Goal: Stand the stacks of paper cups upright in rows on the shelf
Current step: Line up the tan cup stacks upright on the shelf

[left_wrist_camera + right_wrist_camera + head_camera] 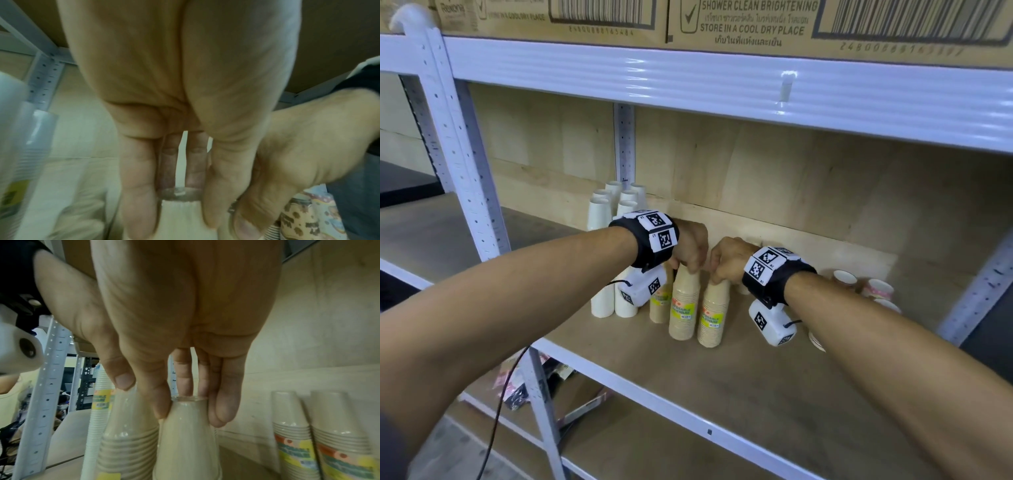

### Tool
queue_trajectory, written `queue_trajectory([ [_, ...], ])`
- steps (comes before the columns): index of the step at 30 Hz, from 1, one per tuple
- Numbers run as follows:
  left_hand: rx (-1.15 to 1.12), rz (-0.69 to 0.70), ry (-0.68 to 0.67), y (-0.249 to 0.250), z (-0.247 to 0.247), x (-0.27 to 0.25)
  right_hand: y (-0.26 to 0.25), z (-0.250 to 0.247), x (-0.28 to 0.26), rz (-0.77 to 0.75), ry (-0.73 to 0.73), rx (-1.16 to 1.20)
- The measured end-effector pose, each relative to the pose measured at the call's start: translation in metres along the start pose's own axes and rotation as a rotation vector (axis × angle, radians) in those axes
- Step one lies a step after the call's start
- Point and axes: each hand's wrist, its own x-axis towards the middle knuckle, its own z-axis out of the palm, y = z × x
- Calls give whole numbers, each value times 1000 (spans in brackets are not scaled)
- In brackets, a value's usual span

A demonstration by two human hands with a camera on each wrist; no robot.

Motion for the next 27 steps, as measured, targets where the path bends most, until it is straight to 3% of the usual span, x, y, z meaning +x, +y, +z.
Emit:
queue_trajectory([
  [17, 19, 151, 248, 43, -2, 83, 103, -20, 10, 297, 173, -56],
  [27, 5, 170, 252, 57, 5, 134, 156, -17, 37, 366, 196, -76],
])
